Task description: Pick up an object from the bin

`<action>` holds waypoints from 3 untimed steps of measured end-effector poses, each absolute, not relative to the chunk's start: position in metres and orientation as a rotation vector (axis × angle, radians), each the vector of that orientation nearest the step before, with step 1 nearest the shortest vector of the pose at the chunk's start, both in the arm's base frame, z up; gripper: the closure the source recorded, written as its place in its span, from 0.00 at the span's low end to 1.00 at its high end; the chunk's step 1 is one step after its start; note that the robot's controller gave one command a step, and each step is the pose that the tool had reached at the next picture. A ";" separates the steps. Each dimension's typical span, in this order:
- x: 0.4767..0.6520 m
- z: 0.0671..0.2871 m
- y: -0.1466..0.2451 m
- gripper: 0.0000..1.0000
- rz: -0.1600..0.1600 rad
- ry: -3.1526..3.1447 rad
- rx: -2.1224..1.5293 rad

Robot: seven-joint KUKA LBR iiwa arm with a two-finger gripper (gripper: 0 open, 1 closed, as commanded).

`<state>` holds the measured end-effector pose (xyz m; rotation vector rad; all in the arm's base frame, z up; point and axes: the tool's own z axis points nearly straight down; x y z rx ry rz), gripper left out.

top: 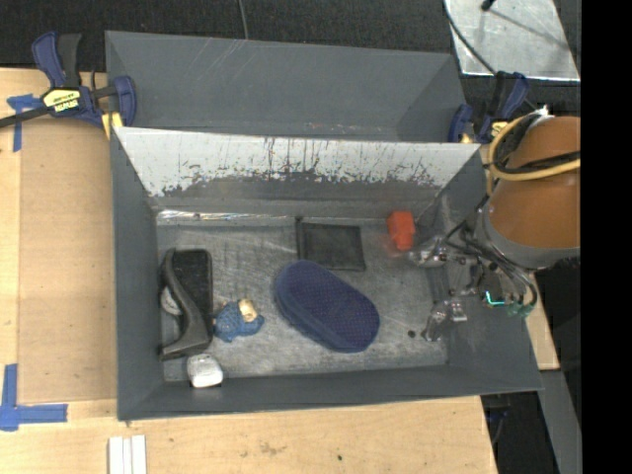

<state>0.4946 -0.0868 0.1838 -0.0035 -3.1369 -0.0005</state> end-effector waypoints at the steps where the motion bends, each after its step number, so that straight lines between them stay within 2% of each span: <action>1: 0.499 0.135 0.017 0.00 -0.007 -3.137 -0.112; 2: 0.508 0.076 0.013 0.00 0.001 -3.161 0.117; 3: 0.508 0.078 0.013 1.00 0.001 -3.163 0.118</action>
Offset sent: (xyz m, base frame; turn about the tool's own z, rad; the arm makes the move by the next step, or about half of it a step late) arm 0.0052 0.0987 -0.0468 0.0765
